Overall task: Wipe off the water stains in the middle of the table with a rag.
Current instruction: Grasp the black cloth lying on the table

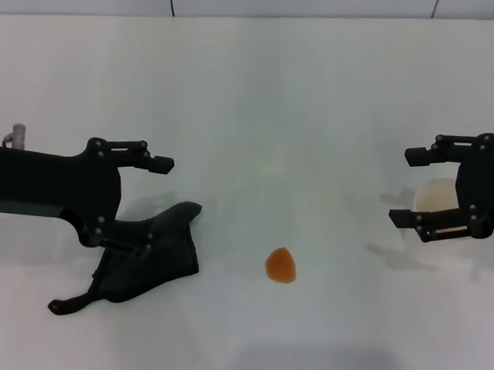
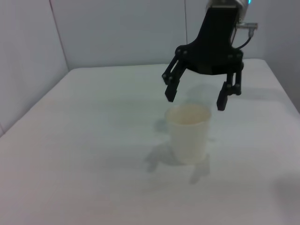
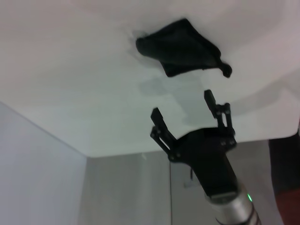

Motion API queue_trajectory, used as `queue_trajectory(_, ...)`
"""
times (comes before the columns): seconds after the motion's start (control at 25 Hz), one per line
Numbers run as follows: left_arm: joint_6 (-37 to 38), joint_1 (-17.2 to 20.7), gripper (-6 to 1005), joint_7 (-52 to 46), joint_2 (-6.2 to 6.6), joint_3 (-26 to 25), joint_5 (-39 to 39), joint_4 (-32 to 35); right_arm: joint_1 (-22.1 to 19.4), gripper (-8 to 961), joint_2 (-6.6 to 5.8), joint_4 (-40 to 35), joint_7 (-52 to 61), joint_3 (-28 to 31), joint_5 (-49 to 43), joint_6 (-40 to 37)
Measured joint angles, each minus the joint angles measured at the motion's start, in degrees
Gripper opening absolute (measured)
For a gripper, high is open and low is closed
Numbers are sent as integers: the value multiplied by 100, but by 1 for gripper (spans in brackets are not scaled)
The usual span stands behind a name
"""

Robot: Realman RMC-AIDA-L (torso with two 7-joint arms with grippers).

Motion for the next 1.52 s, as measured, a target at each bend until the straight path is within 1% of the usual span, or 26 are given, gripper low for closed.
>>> queue_trajectory(0.12,4,-35,833,-142,6,4,3,0,22,846,-2,3,35,0,-67,-5)
queue_trajectory(0.24,1,-119,832,-494,63,1,108,3,23,847,-3,4,36,0,-92,-26)
queue_trajectory(0.32,-1,-212,832,-864,127,2,289,58,24,846,-4,4,36,-22,-86,-37)
queue_trajectory(0.44,25,-309,832,-1372,165,21,643,278,22,845,-5,3,35,-138,-56,-29)
queue_trajectory(0.6,114,-521,831,-2036,112,115,1300,609,25,844,-1,3,35,-250,-49,-11)
queue_trajectory(0.8,192,-693,831,-2681,60,606,1814,741,29,843,3,3,35,-309,-24,6)
queue_trajectory(0.92,208,-757,830,-2834,22,682,1964,754,26,843,4,33,34,-318,-7,6)
queue_trajectory(1.12,188,-782,830,-2914,0,776,2150,710,19,843,4,73,31,-318,71,6)
queue_trajectory(1.36,-10,-778,829,-2880,-7,881,2224,395,8,843,4,76,31,-320,125,2)
queue_trajectory(1.52,-245,-758,829,-2890,-16,1135,2269,251,8,844,4,63,33,-337,132,-2)
